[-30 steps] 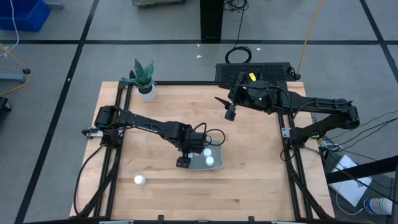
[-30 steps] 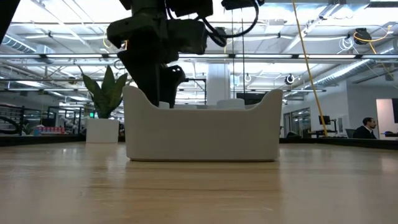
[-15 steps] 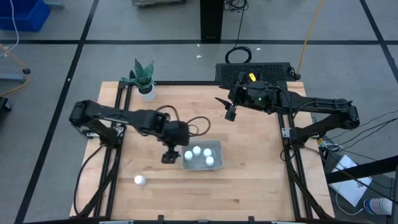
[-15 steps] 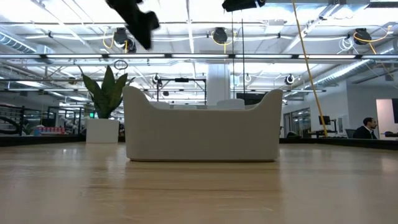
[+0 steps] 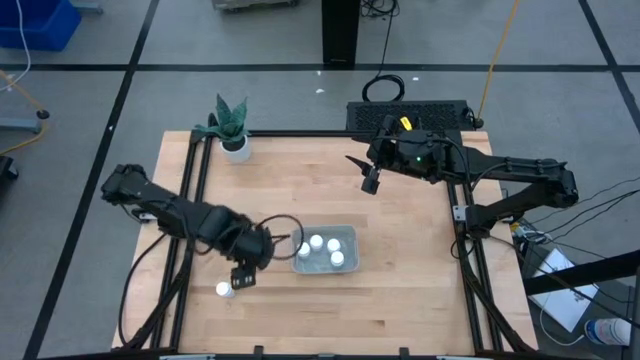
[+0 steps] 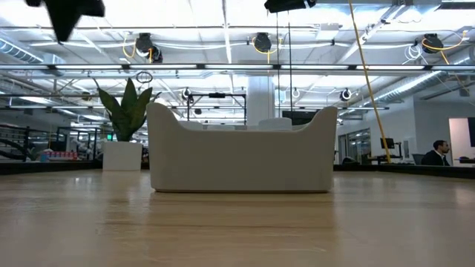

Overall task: Pick and place pill bottles into a basket
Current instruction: Put the white pill bottle into the gray bin

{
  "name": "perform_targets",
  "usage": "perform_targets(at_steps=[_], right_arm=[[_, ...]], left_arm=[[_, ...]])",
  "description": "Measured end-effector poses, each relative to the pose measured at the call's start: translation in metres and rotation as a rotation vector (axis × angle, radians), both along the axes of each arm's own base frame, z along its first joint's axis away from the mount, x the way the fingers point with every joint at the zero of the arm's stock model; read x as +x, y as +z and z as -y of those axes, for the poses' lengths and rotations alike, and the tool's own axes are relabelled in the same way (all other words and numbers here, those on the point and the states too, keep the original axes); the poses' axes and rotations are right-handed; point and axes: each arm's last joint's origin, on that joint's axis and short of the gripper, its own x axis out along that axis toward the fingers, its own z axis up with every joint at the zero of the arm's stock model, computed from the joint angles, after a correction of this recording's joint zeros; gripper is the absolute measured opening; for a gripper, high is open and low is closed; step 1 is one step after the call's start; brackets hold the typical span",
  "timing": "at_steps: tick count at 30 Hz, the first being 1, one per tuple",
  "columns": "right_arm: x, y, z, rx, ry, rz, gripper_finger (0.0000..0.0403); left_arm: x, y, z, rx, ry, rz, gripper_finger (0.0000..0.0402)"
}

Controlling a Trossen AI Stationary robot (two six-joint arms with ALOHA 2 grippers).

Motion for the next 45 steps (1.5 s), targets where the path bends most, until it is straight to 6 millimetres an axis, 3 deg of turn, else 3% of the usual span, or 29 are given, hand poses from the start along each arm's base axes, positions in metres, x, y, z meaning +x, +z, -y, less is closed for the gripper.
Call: perform_targets(at_steps=[9, 16, 23, 31, 38, 45], right_arm=[[0.002, 0.004, -0.001, -0.003, 0.006, 0.050, 0.0208], [0.002, 0.005, -0.001, 0.001, 0.023, 0.052, 0.0208], [0.003, 0.007, -0.002, 0.027, 0.054, 0.088, 0.0208], [0.003, 0.009, -0.003, 0.028, 0.080, 0.106, 0.0208], [0.004, 0.009, -0.003, 0.028, 0.080, 0.109, 0.0208], [0.004, 0.009, -0.003, 0.027, 0.081, 0.111, 0.0208]], left_arm=[[-0.026, -0.013, 0.047, 0.018, 0.119, -0.077, 0.0275], [-0.053, -0.046, 0.063, 0.031, 0.250, -0.280, 0.0276], [-0.055, -0.058, 0.075, -0.013, 0.236, -0.211, 0.0270], [-0.058, -0.072, 0.078, -0.004, 0.229, -0.183, 0.0246], [-0.066, -0.093, 0.071, 0.017, 0.259, -0.270, 0.0237], [-0.061, -0.095, 0.073, -0.022, 0.220, -0.225, 0.0236]])
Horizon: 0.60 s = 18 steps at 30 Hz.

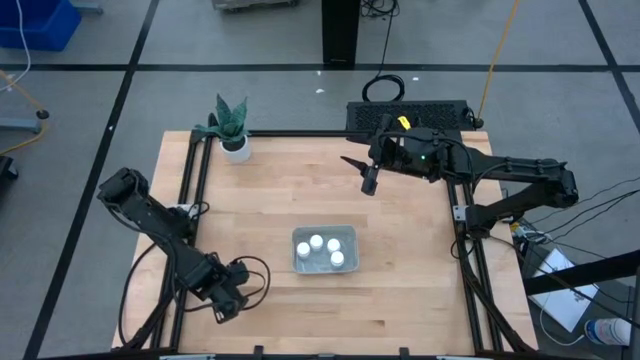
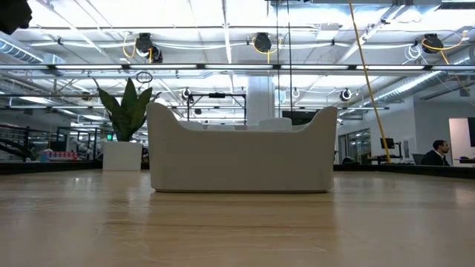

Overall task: Pick and place pill bottles into a basket
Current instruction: Put the white pill bottle into the gray bin

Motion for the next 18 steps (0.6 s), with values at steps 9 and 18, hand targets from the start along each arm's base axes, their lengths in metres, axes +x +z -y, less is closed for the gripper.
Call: perform_targets(at_steps=[9, 18], right_arm=[[0.0000, 0.0001, 0.0000, 0.000, 0.000, 0.001, 0.0208], [0.0000, 0.0001, 0.0000, 0.000, 0.000, 0.001, 0.0208]], left_arm=[[0.0043, -0.0001, -0.0003, 0.002, -0.011, 0.048, 0.0222], [0.0035, -0.0002, -0.0016, 0.021, 0.009, 0.040, 0.0216]])
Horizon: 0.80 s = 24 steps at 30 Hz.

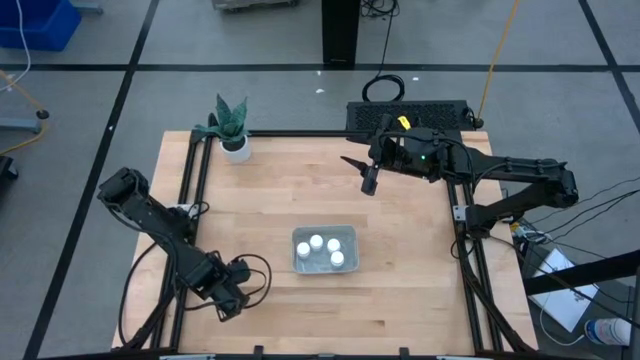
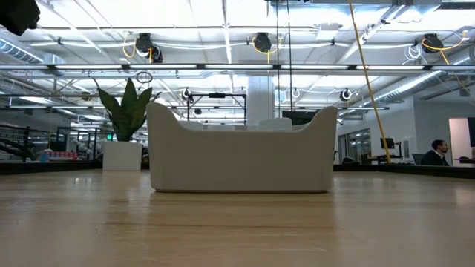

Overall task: Pick and place pill bottles into a basket
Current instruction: Put the white pill bottle into the gray bin

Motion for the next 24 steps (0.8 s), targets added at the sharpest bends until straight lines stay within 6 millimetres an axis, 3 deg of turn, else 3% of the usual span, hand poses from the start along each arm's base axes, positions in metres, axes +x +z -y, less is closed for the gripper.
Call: perform_targets(at_steps=[13, 24], right_arm=[[0.000, 0.000, 0.000, 0.014, -0.003, 0.005, 0.0208], [0.000, 0.000, 0.000, 0.013, -0.003, 0.001, 0.0208]], left_arm=[[0.009, 0.000, -0.010, -0.012, -0.023, 0.001, 0.0249], [0.001, -0.009, -0.014, -0.022, 0.011, -0.093, 0.0280]])
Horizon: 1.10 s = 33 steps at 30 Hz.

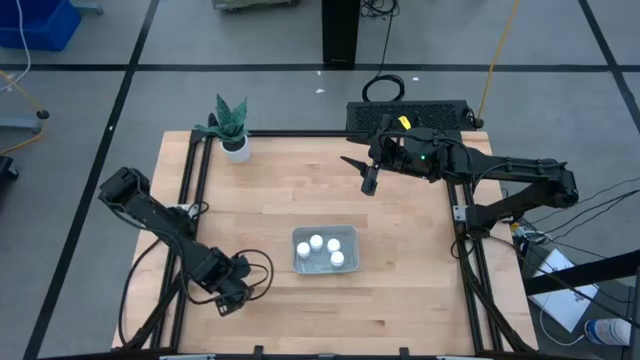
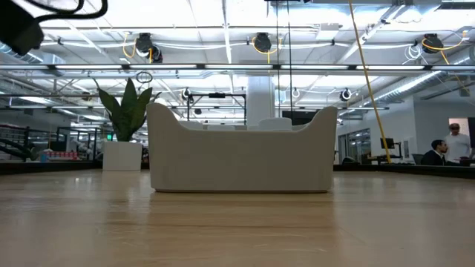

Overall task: Pick and place pill bottles into a basket
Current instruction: Put the white pill bottle into the gray bin

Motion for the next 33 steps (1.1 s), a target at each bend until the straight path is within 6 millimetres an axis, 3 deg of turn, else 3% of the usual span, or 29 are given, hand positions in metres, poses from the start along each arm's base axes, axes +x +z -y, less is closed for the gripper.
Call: perform_targets(at_steps=[14, 18, 23, 33], right_arm=[[0.000, 0.000, 0.000, 0.001, 0.000, 0.004, 0.0208], [0.000, 0.000, 0.000, 0.001, -0.001, 0.004, 0.0208], [0.000, 0.000, 0.000, 0.001, -0.001, 0.004, 0.0208], [0.000, 0.000, 0.000, 0.003, -0.001, 0.005, 0.0208]], left_arm=[[-0.004, -0.014, -0.002, -0.007, -0.013, -0.009, 0.0272], [-0.005, -0.016, -0.003, 0.001, -0.007, -0.014, 0.0241], [-0.005, -0.016, -0.004, 0.023, -0.025, 0.008, 0.0163], [0.005, -0.009, -0.015, 0.119, -0.098, 0.173, 0.0163]])
